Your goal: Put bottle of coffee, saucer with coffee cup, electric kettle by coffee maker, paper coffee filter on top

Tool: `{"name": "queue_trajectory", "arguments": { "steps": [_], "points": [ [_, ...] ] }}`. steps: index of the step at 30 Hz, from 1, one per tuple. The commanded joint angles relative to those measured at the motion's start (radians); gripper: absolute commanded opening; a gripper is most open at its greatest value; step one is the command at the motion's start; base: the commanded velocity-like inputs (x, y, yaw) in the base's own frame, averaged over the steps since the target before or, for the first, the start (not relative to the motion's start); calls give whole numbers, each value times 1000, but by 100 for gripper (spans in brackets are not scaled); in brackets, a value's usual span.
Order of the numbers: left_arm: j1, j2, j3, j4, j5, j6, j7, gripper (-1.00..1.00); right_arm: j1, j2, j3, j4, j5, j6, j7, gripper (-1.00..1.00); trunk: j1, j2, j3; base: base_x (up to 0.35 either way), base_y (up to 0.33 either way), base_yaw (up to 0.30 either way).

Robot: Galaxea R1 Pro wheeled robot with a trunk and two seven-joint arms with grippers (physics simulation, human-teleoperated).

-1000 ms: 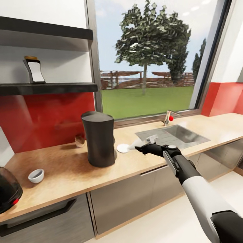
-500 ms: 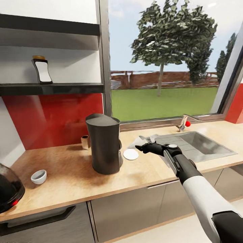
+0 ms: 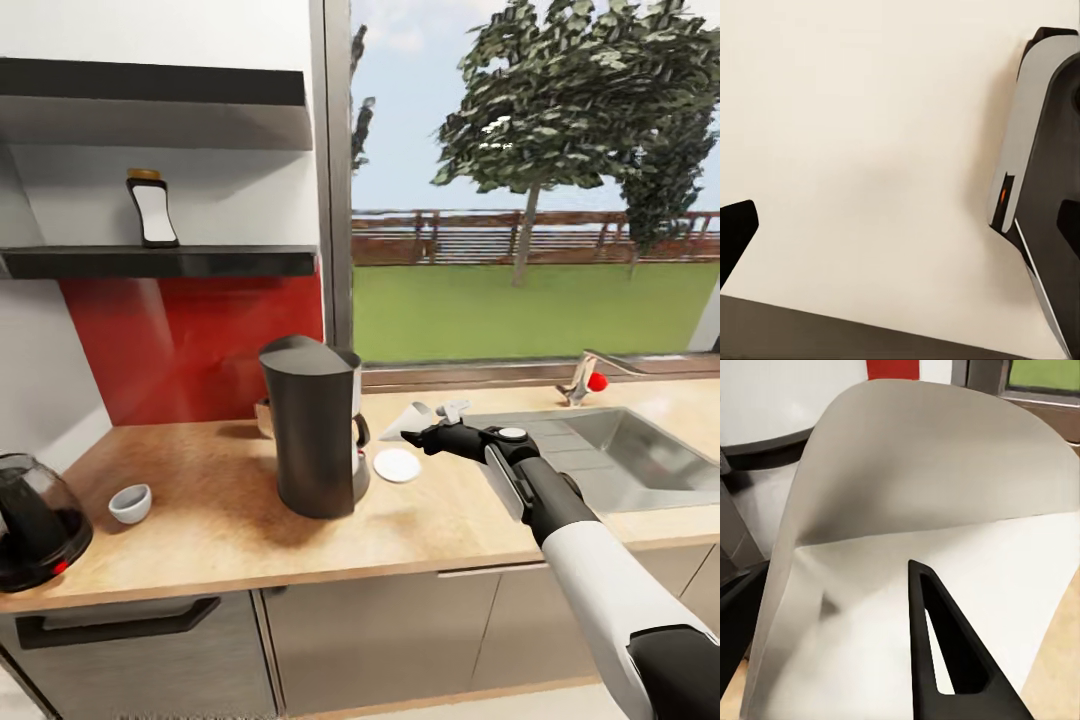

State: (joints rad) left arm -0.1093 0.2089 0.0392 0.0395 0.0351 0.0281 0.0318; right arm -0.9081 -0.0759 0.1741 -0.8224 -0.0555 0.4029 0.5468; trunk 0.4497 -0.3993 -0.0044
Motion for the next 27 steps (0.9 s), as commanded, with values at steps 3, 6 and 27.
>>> {"name": "queue_trajectory", "arguments": {
  "steps": [3, 6, 27],
  "points": [
    [-1, -1, 3, 2, 5, 1, 2, 100, 0, -1, 2, -1, -6, 7, -1, -100, 0, -1, 0, -16, -302, 274],
    [-1, -2, 2, 2, 6, 1, 2, 100, 0, -1, 2, -1, -6, 7, -1, -100, 0, -1, 0, -110, -289, 215],
    [-1, 0, 6, 0, 8, -2, 2, 100, 0, -1, 3, -2, -7, 7, -1, -100, 0, -1, 0, -43, -291, 41]
  ]
}}
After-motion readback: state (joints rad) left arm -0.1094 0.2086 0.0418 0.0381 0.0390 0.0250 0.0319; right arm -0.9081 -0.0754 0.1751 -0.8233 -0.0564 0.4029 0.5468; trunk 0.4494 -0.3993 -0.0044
